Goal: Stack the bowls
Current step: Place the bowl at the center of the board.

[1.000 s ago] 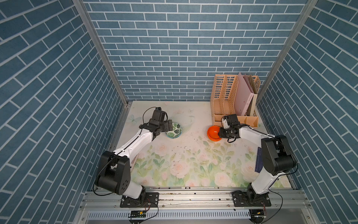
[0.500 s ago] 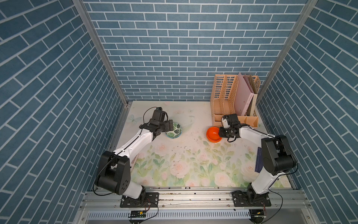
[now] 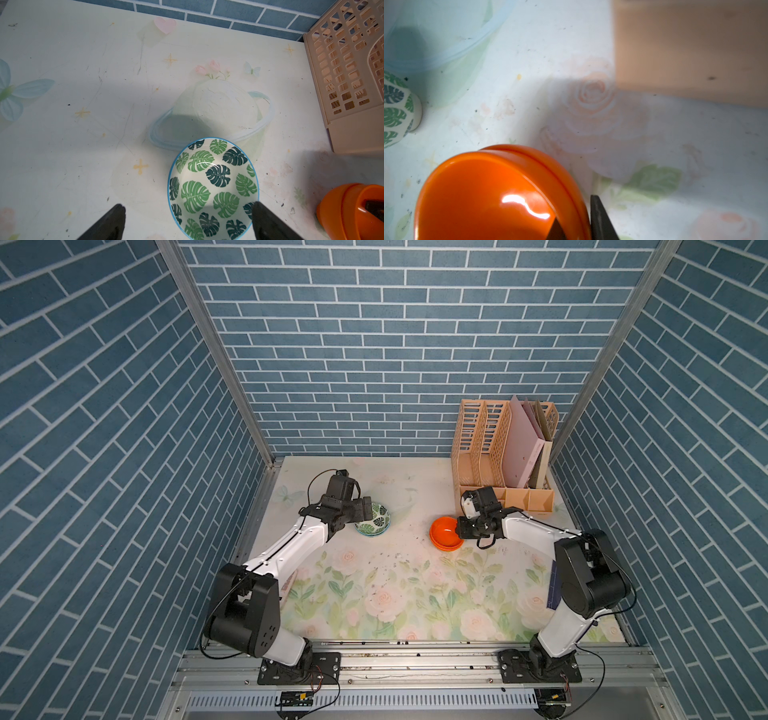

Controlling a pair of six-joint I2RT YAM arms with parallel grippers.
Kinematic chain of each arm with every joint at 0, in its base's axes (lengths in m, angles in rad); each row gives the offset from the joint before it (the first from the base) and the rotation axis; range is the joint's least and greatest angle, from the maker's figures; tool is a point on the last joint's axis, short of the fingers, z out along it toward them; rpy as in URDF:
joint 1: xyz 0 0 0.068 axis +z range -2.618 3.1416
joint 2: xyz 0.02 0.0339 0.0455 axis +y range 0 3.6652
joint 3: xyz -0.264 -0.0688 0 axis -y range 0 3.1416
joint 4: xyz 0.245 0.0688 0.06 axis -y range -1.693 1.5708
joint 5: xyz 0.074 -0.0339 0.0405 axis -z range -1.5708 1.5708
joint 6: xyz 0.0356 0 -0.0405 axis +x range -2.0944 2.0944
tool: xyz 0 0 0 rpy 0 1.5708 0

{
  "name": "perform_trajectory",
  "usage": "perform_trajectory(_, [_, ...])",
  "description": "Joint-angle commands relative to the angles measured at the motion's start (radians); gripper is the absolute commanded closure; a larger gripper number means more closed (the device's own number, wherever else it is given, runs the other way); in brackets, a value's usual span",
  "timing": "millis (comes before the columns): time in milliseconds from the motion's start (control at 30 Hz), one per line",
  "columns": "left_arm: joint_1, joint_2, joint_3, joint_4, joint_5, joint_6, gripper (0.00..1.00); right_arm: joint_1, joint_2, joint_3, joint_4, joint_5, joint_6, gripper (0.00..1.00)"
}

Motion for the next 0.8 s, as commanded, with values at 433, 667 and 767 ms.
perform_trajectory(433, [-0.002,-0.012,-0.024,0.004,0.016,-0.002,0.03,0.094,0.068,0.132,-0.016,0.024,0.046,0.80])
perform_trajectory(667, [-0.008,-0.020,-0.027,0.001,0.009,-0.001,0.03,0.097,0.090,0.134,-0.009,0.021,0.047,0.80])
perform_trajectory(767, [-0.008,-0.017,-0.027,0.000,0.009,-0.001,0.03,0.099,0.092,0.135,-0.009,0.025,0.047,0.80])
